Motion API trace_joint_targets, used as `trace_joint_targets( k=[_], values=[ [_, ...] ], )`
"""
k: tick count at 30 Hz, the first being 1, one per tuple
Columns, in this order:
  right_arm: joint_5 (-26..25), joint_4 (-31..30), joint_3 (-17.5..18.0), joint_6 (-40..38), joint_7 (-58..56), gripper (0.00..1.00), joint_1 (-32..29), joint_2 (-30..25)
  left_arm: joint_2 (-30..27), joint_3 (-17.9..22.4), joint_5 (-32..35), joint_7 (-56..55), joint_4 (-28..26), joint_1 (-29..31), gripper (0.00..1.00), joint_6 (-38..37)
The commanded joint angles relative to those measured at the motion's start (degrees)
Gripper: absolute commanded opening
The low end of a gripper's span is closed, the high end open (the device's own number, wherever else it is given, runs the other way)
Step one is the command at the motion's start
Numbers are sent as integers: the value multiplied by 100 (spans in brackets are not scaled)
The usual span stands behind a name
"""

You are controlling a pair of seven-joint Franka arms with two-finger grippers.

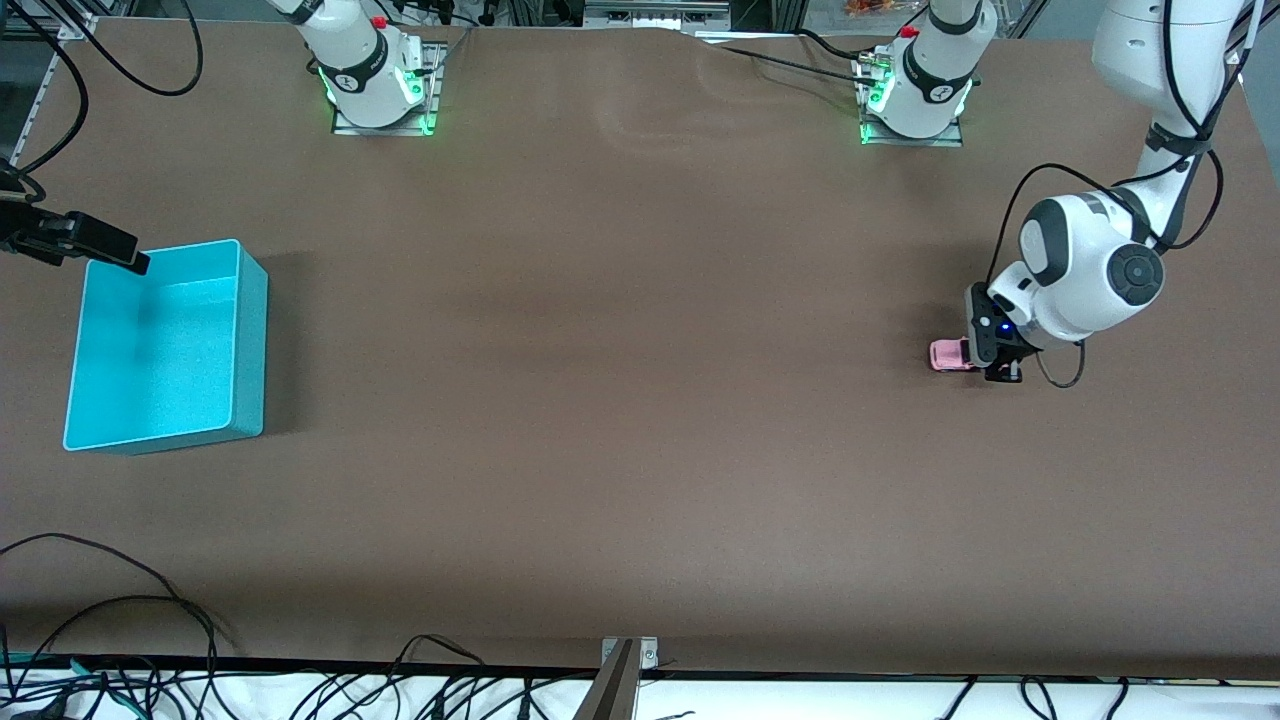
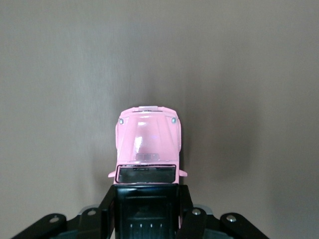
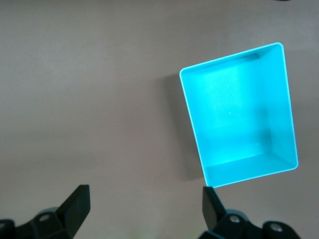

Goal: Wind and store pink jeep toy

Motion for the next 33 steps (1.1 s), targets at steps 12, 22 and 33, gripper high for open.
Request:
trace_joint_targets(
  k=[12,22,33],
  values=[
    [-77,73,14,-129,-2,100,-3,-51,321,516,146,946,113,278,0,108],
    [-60,73,-12,-129,-63,100,-11,-60,312,718,93,1141,122,278,0,108],
    [-51,73,-21,-138,-81,100,-11,-60,250,683,-135,1053,368,252,100,38]
  ],
)
